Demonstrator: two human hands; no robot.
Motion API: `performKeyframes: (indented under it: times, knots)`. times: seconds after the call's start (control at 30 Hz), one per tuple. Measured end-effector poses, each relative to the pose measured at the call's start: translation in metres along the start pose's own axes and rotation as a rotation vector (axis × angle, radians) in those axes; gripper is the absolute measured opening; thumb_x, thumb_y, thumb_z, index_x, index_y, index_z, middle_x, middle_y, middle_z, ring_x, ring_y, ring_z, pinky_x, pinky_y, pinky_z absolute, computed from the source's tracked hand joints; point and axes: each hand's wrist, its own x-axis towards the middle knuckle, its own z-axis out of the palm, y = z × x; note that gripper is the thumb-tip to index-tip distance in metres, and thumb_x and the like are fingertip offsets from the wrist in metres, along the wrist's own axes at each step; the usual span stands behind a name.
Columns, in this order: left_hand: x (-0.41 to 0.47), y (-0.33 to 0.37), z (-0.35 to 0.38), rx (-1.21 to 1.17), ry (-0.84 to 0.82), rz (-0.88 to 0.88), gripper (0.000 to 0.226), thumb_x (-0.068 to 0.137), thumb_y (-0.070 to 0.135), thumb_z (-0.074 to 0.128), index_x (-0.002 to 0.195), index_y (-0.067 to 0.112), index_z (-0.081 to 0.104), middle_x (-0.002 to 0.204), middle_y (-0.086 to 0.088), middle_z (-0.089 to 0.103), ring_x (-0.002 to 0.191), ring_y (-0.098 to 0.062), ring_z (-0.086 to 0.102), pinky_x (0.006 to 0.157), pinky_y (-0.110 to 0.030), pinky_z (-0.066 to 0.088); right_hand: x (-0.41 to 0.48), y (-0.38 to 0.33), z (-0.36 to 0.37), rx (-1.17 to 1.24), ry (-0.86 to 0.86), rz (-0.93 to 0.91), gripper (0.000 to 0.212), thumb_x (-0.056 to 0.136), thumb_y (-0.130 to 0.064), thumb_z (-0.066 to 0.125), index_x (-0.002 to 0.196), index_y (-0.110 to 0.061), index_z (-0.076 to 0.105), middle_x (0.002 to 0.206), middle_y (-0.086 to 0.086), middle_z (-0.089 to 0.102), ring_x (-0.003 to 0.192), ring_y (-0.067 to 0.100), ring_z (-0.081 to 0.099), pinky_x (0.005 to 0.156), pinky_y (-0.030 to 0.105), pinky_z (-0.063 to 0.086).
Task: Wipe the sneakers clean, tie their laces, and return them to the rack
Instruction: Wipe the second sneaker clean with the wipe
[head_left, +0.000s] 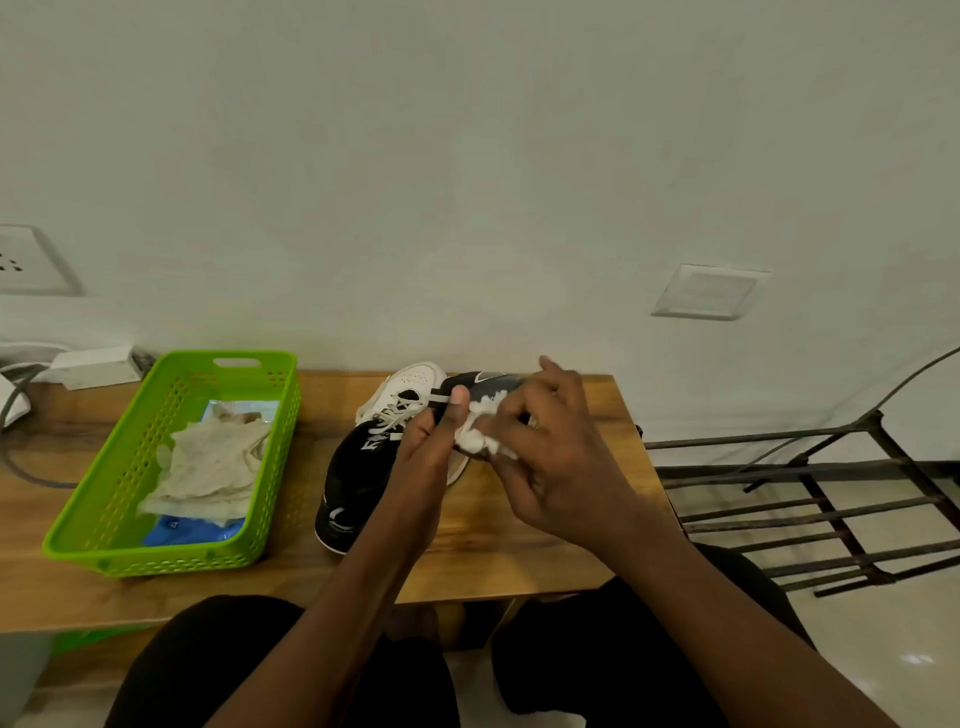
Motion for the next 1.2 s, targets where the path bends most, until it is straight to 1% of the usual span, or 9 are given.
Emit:
performKeyframes:
  times: [0.13,0.23,0.33,0.47,0.7,0.77,0.87,1.03,1.2]
  knots:
    - [0.003,0.001,0.001,-0.016,0.03,-0.008,0.054,0.084,0.058,0.061,0.113,0.013,0.071,0.112,-0.007,0.075,0.112,-0.023,0.068,0.099,-0.042,0.048,0.017,-0.013,-0.004,0.194,0.159,0.388,0.018,0.088,-0.016,0.068,0.105,-0.019,0.072,0.091,0.0,0.053,0.098,0.014,0.039,0.081,0.01,0.034]
    - [0.001,0.002,0.003,0.003,0.018,-0.023,0.069,0.078,0.067,0.067,0.121,0.013,0.068,0.121,-0.008,0.072,0.121,-0.026,0.063,0.111,-0.053,0.04,0.024,0.006,-0.007,0.322,0.115,0.719,0.016,0.09,-0.033,0.065,0.1,-0.023,0.071,0.097,-0.002,0.055,0.097,0.01,0.048,0.077,0.015,0.04]
    - [-0.001,-0.002,0.003,0.037,0.033,-0.023,0.064,0.078,0.062,0.066,0.116,0.011,0.069,0.115,-0.009,0.073,0.117,-0.027,0.064,0.108,-0.05,0.044,0.019,0.029,-0.007,0.413,0.051,0.836,0.018,0.092,-0.029,0.062,0.089,-0.016,0.074,0.088,0.002,0.066,0.085,0.009,0.057,0.072,0.027,0.044]
    - [0.0,0.002,0.012,0.086,0.032,-0.012,0.045,0.087,0.053,0.062,0.106,0.013,0.07,0.104,-0.004,0.077,0.104,-0.016,0.07,0.082,-0.022,0.053,0.009,0.033,-0.01,0.301,0.135,0.76,0.021,0.095,-0.035,0.057,0.094,-0.02,0.071,0.086,-0.002,0.067,0.081,0.014,0.059,0.073,0.036,0.05]
    - [0.006,0.019,0.011,-0.093,0.141,0.002,0.054,0.091,0.051,0.053,0.123,0.009,0.067,0.117,-0.009,0.074,0.113,-0.024,0.069,0.101,-0.043,0.051,0.017,0.0,-0.023,-0.028,0.117,0.168,0.019,0.094,-0.018,0.058,0.105,-0.006,0.068,0.093,0.005,0.06,0.09,0.016,0.039,0.081,0.014,0.027]
    - [0.008,0.021,0.009,-0.148,0.138,-0.011,0.058,0.092,0.05,0.052,0.126,0.005,0.065,0.12,-0.015,0.072,0.114,-0.028,0.068,0.099,-0.044,0.053,0.014,-0.009,-0.015,-0.011,0.056,0.095,0.016,0.09,-0.016,0.063,0.1,-0.006,0.069,0.091,0.007,0.057,0.091,0.016,0.037,0.08,0.019,0.029]
    - [0.011,0.025,0.002,-0.225,0.157,-0.057,0.057,0.097,0.049,0.049,0.125,0.003,0.065,0.117,-0.018,0.072,0.108,-0.03,0.07,0.085,-0.037,0.059,0.005,-0.012,-0.005,-0.045,-0.056,-0.008,0.016,0.086,-0.019,0.065,0.098,-0.009,0.07,0.092,0.005,0.056,0.094,0.021,0.042,0.078,0.037,0.04]
    - [0.014,0.028,0.0,-0.158,0.125,-0.092,0.084,0.075,0.072,0.063,0.116,-0.001,0.065,0.109,-0.017,0.072,0.104,-0.03,0.069,0.085,-0.036,0.055,0.024,-0.009,-0.007,0.038,0.23,0.146,0.017,0.083,-0.014,0.075,0.098,-0.007,0.074,0.088,0.006,0.061,0.095,0.016,0.042,0.08,0.012,0.03]
    - [0.005,0.024,0.001,-0.132,0.095,-0.051,0.058,0.087,0.053,0.056,0.118,0.005,0.068,0.112,-0.011,0.075,0.108,-0.027,0.07,0.098,-0.047,0.051,0.031,-0.007,-0.012,0.224,0.372,0.404,0.016,0.085,-0.023,0.074,0.095,-0.011,0.075,0.084,-0.002,0.062,0.087,0.013,0.052,0.071,0.014,0.04]
